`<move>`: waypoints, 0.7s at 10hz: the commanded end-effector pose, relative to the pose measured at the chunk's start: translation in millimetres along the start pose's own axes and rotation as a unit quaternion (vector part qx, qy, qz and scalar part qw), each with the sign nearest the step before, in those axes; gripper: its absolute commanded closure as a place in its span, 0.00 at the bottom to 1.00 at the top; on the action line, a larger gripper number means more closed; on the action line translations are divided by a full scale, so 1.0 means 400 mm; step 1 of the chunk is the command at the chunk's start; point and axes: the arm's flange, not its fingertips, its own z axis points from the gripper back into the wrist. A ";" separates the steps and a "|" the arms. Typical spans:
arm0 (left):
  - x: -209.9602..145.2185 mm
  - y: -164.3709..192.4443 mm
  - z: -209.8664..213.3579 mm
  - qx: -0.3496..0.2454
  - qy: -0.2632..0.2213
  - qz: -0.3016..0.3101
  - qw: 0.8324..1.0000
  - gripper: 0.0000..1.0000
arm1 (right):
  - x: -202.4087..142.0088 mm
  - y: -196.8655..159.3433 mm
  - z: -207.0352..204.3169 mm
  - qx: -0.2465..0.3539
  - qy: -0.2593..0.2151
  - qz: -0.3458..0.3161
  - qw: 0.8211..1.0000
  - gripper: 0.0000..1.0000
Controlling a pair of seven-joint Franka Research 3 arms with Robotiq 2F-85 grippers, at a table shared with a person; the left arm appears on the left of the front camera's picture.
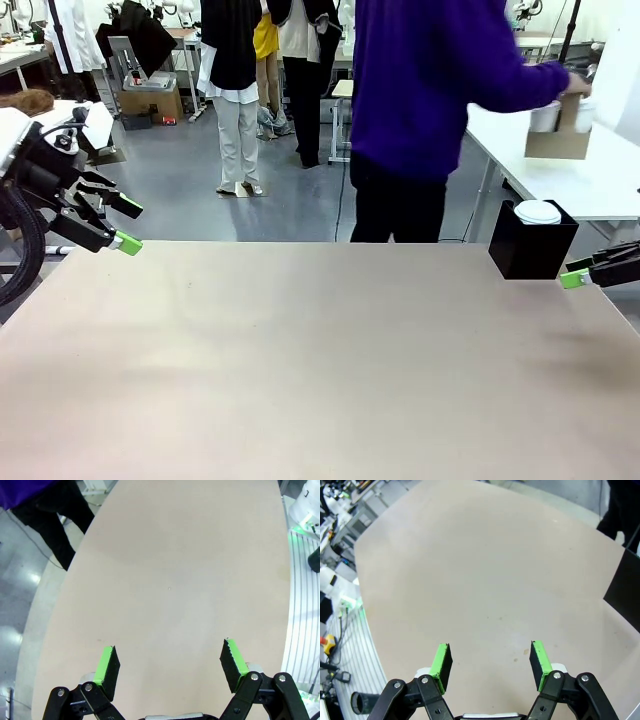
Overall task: Pour a drink into a cup and package it in a carrier.
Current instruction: Insert the held 600 ml Paper Cup into the Cup Carrier.
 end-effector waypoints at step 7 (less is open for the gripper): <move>-0.001 0.004 -0.002 -0.003 -0.008 -0.003 1.000 0.00 | 0.003 -0.002 0.003 0.008 -0.001 -0.002 1.000 0.21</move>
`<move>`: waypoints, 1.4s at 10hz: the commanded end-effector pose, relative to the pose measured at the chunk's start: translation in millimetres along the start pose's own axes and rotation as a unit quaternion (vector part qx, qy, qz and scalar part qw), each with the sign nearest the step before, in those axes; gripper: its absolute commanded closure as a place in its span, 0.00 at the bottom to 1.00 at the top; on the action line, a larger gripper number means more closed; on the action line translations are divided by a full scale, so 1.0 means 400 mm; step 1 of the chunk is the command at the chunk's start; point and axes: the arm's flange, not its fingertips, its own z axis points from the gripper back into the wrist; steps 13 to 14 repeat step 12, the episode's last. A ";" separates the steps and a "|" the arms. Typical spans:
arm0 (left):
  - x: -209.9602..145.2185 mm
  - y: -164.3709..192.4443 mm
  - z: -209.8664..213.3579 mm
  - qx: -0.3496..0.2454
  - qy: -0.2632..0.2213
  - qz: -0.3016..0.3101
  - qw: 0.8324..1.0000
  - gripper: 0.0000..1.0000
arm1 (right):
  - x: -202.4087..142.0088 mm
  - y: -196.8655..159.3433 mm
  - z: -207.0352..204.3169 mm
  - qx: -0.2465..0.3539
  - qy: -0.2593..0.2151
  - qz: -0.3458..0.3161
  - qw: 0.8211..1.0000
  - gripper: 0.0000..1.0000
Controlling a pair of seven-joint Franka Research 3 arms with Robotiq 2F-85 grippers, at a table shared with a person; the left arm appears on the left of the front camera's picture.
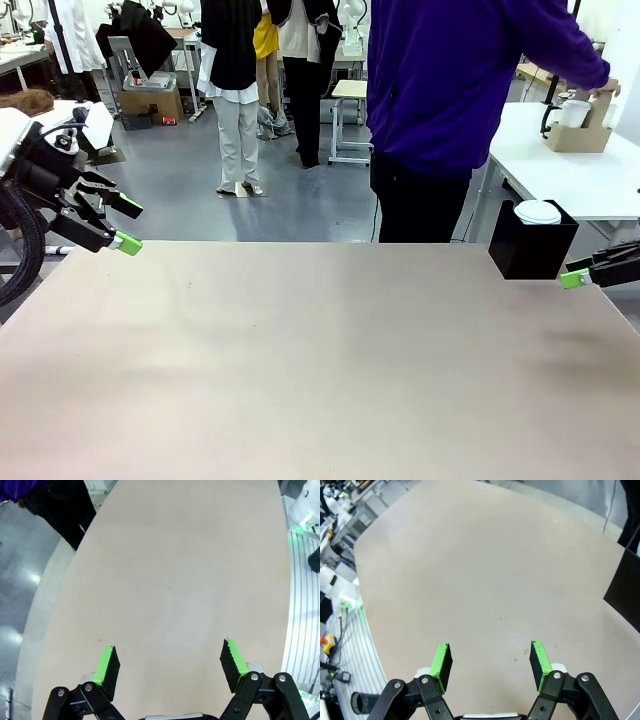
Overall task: Pour a drink into a cup and package it in a carrier.
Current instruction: Insert the held 600 ml Paper Cup into the Cup Carrier.
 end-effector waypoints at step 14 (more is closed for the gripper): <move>-0.001 0.004 -0.002 -0.003 -0.008 -0.003 1.000 0.00 | 0.003 -0.002 0.003 0.008 -0.001 -0.002 1.000 0.21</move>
